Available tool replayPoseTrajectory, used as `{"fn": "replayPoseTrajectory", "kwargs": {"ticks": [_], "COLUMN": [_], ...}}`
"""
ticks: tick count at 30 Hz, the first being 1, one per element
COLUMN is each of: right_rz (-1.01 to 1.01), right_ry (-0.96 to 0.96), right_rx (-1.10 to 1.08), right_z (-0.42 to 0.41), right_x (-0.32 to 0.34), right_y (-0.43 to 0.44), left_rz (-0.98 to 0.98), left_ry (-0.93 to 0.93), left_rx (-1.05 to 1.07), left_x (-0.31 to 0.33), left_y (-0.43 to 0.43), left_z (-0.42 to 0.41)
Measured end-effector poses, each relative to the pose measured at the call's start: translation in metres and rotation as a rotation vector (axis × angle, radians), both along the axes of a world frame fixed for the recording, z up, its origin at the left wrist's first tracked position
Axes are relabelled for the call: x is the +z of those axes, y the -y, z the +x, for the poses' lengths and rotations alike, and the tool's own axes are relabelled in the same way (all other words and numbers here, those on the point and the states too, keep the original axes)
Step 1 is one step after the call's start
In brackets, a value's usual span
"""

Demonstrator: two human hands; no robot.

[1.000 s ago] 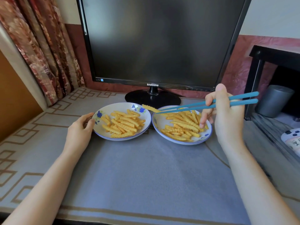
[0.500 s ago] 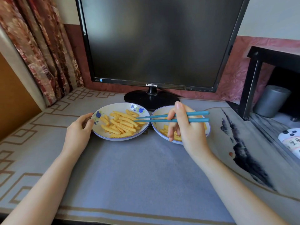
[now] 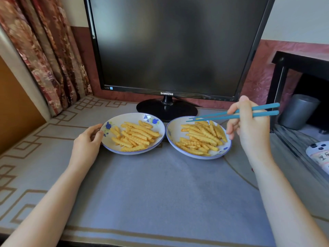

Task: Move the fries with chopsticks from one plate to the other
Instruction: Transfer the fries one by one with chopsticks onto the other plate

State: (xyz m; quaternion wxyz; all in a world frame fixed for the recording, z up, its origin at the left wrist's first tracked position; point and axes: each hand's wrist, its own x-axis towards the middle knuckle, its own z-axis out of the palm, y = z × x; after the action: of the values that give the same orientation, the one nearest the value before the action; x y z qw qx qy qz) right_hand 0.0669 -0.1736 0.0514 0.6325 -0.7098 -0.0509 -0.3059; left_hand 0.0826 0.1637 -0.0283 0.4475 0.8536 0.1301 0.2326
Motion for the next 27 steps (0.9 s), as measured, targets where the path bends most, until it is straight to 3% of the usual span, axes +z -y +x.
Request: {"fn": "replayPoseTrajectory", "kwargs": {"ticks": [19,27], "right_rz": [-0.089,-0.004], "right_ry": [-0.103,-0.022], "right_rx": [0.004,-0.041], "right_z": [-0.001,-0.003], "right_x": [0.013,0.01], "right_y": [0.025,0.013], "left_rz": [-0.001,-0.001], "left_ry": [-0.006,-0.017], "left_rx": [-0.002,0.008], "left_x": [-0.001,0.0], "left_y": [-0.001,0.0], "left_z": [0.0,-0.001]}}
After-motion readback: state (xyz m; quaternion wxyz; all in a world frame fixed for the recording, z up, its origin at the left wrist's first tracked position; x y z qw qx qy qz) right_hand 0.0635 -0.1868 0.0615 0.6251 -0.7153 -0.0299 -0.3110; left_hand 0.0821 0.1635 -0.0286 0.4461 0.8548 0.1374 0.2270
